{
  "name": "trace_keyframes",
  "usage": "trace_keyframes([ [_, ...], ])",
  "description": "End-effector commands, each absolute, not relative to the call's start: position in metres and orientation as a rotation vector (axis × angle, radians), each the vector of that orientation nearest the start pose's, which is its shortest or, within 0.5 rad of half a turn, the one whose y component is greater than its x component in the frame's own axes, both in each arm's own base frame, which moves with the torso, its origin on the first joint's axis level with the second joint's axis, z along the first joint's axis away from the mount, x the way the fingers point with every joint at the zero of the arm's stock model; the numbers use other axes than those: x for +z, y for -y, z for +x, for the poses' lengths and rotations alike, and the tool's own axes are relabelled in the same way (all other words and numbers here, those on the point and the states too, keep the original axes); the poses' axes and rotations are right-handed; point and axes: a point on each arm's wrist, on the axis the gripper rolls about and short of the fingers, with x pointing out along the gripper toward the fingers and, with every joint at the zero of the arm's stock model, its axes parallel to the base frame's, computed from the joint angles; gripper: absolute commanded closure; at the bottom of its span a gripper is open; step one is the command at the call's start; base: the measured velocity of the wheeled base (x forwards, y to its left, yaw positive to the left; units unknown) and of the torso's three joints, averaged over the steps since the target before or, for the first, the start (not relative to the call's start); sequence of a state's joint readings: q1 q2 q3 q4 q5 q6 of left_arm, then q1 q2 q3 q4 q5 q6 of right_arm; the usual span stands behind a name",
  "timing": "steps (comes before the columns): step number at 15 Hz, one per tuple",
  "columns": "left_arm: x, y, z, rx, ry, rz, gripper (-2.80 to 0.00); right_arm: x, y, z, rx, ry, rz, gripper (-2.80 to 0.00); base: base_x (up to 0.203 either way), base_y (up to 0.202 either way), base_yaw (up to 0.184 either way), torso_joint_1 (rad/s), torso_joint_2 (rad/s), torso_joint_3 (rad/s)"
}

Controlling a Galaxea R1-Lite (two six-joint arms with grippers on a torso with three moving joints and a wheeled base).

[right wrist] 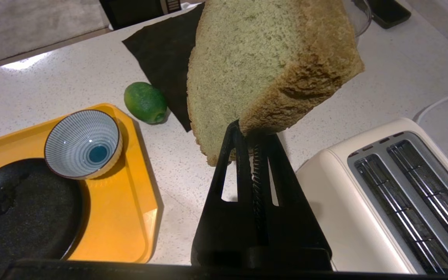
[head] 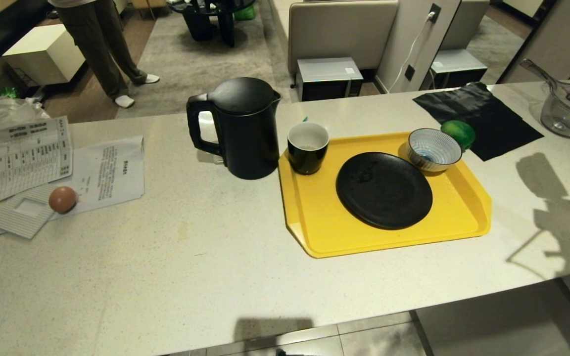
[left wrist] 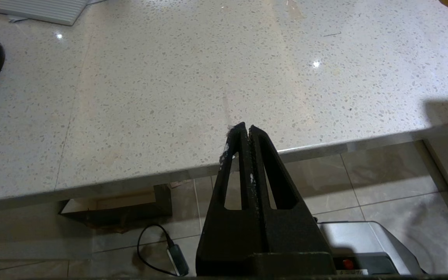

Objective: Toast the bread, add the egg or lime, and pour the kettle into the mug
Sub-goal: Put the bread slices in the toaster

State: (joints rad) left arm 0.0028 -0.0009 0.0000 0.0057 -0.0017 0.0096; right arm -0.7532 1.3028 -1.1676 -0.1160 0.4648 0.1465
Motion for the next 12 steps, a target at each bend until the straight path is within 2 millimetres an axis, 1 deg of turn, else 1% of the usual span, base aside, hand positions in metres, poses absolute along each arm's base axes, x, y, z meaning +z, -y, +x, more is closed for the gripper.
trace_keyframes([
  [1, 0.0749, 0.0001, -0.0228, 0.002, -0.006, 0.011, 0.00, 0.3381, 0.1331, 0.1554, -0.291, 0.005, 0.156, 0.00, 0.000, 0.000, 0.000, 0.000, 0.00, 0.000],
  [8, 0.0749, 0.0001, -0.0228, 0.001, -0.006, 0.011, 0.00, 0.3359, 0.1332, 0.1557, -0.283, -0.002, 0.161, 0.00, 0.000, 0.000, 0.000, 0.000, 0.00, 0.000],
  [9, 0.0749, 0.0001, -0.0228, 0.002, -0.006, 0.011, 0.00, 0.3359, 0.1332, 0.1557, -0.283, -0.002, 0.161, 0.00, -0.090, 0.000, 0.001, 0.002, 0.01, 0.003],
  [12, 0.0749, 0.0001, -0.0228, 0.002, -0.006, 0.009, 0.00, 0.3355, 0.1332, 0.1558, -0.284, -0.003, 0.162, 0.00, -0.172, 0.000, -0.002, -0.005, 0.00, 0.004],
])
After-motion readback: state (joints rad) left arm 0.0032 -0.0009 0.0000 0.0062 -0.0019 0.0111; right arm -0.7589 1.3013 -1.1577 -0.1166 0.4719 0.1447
